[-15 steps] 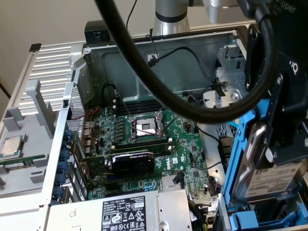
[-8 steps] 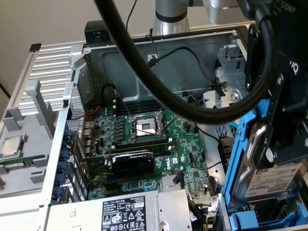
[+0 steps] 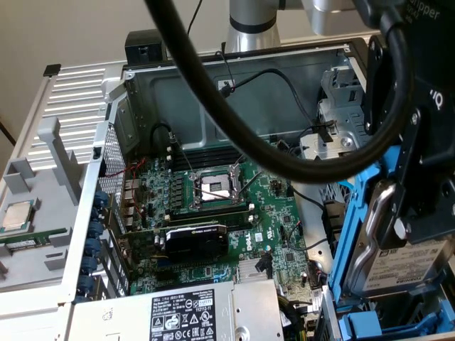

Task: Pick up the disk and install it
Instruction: 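Insert the disk into the insertion slot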

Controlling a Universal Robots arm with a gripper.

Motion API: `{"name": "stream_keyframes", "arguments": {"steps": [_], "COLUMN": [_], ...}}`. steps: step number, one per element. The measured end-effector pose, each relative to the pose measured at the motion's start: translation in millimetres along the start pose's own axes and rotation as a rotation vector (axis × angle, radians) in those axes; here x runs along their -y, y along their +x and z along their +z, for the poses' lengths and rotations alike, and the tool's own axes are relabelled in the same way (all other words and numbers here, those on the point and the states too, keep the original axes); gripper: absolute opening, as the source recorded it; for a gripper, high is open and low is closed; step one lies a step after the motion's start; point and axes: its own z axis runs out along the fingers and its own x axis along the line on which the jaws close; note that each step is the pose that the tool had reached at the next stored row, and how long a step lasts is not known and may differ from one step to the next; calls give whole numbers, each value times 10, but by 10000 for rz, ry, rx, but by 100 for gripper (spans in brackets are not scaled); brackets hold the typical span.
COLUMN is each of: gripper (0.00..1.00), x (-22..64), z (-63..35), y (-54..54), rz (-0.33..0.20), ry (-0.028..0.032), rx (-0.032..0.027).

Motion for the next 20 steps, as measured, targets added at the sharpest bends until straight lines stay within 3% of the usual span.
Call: {"name": "stream_keyframes", "arguments": {"steps": [20], "gripper": [37], "x": [-15], "z": [4], "y": [3], "rz": [6], "ry": [-1], "rx": [61]}}
